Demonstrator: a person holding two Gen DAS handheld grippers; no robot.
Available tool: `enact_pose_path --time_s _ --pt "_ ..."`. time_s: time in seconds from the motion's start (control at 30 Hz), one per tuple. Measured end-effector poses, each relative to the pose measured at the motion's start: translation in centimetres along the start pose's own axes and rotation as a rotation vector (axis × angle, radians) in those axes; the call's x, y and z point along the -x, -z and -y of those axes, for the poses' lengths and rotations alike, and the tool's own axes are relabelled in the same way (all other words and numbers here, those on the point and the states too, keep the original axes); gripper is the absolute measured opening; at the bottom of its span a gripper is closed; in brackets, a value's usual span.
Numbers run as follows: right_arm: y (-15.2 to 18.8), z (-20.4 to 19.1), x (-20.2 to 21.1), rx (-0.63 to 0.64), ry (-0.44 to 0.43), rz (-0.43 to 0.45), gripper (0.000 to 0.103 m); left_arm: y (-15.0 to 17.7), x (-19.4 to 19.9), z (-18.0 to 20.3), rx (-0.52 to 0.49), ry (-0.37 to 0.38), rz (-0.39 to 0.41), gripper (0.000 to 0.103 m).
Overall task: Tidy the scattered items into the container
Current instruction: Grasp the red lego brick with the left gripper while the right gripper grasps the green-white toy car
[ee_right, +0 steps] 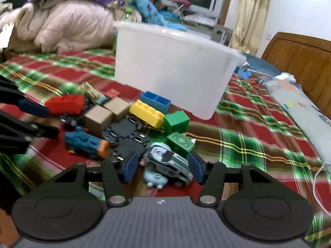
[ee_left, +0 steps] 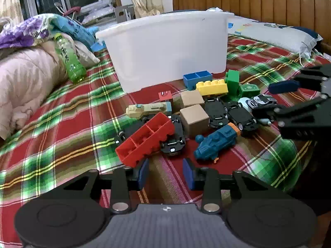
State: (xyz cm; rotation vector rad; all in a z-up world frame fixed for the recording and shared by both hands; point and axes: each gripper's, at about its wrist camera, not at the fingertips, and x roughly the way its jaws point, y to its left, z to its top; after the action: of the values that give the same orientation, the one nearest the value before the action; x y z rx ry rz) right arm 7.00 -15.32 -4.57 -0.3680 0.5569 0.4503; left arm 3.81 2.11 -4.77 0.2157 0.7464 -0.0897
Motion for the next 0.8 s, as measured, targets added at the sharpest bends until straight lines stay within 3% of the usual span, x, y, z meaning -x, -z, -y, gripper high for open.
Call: enact_pose_path --time_s 0.23,0.33,0.47,0.53,0.63,0.7,0.8 --pt "0.4 2.4 -0.4 -0.187 -0.068 -0.070 0.057 -0.3 -0.3 -0.4 0.010 -0.007 -0.005 0.043" --pt "0.2 3.0 0.0 -0.334 -0.119 -0.088 0.053 -0.6 -0.5 -0.3 0.012 -0.005 -0.004 0.044" --pt "-0.3 4.1 -0.3 -0.483 -0.109 -0.119 0.051 -0.9 -0.5 0.2 -0.006 -0.012 0.000 0.044" --pt "-0.3 4.0 -0.3 -0.458 -0.102 -0.108 0.053 -1.0 -0.3 0.3 -0.019 -0.028 0.008 0.045" --pt "-0.4 3.6 1.0 -0.352 -0.080 -0.037 0.079 -1.1 0.0 0.0 -0.037 -0.033 0.037 0.049" --pt "-0.4 4.1 2.1 -0.288 -0.112 0.017 0.078 -1.3 0.3 -0.2 -0.079 -0.009 0.063 0.055" --pt "-0.3 4.6 2.6 -0.181 -0.122 0.019 0.076 -1.8 1.0 -0.4 -0.170 0.017 0.095 0.056"
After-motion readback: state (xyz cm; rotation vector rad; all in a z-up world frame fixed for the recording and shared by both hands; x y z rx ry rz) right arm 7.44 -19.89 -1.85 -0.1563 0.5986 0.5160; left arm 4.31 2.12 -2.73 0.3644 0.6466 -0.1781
